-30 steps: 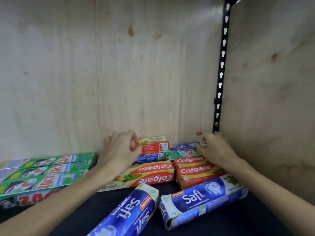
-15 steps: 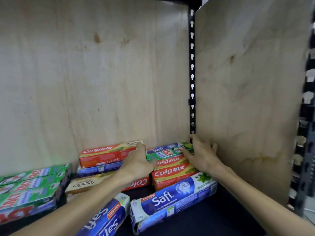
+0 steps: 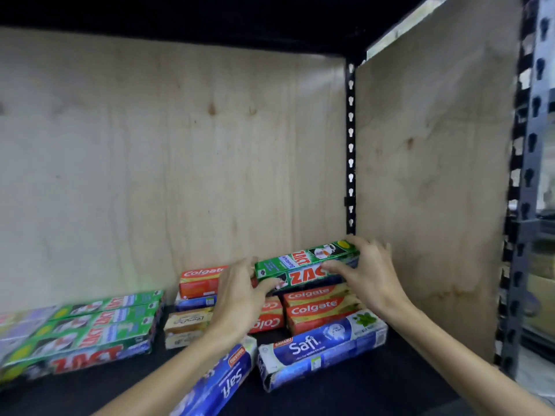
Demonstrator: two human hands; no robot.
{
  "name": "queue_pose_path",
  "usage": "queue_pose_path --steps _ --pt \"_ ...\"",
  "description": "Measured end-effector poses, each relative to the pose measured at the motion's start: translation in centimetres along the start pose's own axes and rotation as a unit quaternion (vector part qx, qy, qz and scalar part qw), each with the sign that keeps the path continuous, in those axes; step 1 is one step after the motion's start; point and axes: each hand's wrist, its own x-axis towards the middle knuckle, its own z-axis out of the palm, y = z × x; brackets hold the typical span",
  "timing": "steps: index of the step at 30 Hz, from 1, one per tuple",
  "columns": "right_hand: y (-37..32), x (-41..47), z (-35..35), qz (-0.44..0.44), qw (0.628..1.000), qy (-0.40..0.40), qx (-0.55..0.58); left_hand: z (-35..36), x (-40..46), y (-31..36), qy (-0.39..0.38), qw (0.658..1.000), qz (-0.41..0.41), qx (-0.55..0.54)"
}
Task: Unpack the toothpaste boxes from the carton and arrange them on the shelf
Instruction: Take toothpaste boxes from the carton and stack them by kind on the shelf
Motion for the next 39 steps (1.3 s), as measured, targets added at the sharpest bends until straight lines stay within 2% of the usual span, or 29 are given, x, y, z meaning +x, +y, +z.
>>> queue_pose_path --steps 7,13,16,20,23,27,33,36,39 --pt "-6.8 -5.3 0.7 -0.031 0.997 -0.02 0.061 -11.2 -5.4 -1.2 0.006 0.999 -0.033 -0.022" --pt "-13.9 -11.2 3.3 -0.052 0.985 -0.108 0.121 -21.1 -10.4 -4.4 0.029 0.998 -0.041 0.043" --pt "-16.9 -13.9 5.8 -0.054 0.985 -0.132 0.095 -25.3 -13.4 -6.8 0.04 0.994 -0.05 0.092" --pt "-19.8 -16.6 8.5 -0.061 0.97 -0.215 0.093 -29.3 -16.9 -10.6 0.045 0.988 -0.052 0.142" --pt "-21.2 -17.8 9.6 -0.056 0.956 -0.271 0.1 -30.7 -19.2 -13.4 0.047 0.979 -0.065 0.189" --pt "-22.4 -18.2 11.3 -0.074 0.947 -0.311 0.039 -31.3 -20.6 -15.1 0.04 0.97 -0.084 0.226" --pt "-23.0 -18.7 11.9 -0.124 0.94 -0.319 -0.006 -31.6 -21.2 -16.2 0.025 0.963 -0.083 0.257" --pt "-23.1 -18.9 11.6 -0.144 0.935 -0.324 -0.001 -31.0 -21.6 -16.0 0.066 0.965 -0.107 0.232" --pt "-23.1 -19.5 10.9 -0.152 0.932 -0.33 0.019 -29.7 -22.5 -15.5 0.142 0.96 -0.14 0.198"
